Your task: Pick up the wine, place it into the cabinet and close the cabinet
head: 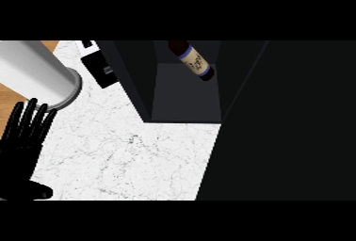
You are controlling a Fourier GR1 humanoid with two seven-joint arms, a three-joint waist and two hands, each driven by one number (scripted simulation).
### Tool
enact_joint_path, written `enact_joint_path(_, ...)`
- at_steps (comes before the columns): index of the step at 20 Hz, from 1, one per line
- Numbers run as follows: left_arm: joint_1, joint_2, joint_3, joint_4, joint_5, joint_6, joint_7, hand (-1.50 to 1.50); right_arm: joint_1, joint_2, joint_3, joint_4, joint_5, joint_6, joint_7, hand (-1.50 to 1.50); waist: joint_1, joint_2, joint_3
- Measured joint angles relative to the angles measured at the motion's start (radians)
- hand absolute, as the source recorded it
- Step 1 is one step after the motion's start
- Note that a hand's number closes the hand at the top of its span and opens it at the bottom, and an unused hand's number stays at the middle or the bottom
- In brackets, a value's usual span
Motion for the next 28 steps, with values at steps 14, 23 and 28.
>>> enact_joint_path(14,-0.039,0.045,0.044,0.034,0.044,-0.065,0.043,-1.50,-0.260,0.190,-0.081,0.053,-0.024,0.000,0.193,1.50,0.046,0.008,-0.004)
enact_joint_path(23,-0.063,0.055,0.062,0.072,0.047,-0.088,0.055,-1.50,-0.676,0.543,-0.004,0.279,-0.044,-0.092,0.441,1.50,0.048,0.006,-0.003)
enact_joint_path(28,-0.061,0.057,0.085,0.087,0.053,-0.100,0.056,-1.50,-0.966,0.663,-0.020,0.496,-0.077,-0.221,0.513,1.50,0.034,0.003,0.000)
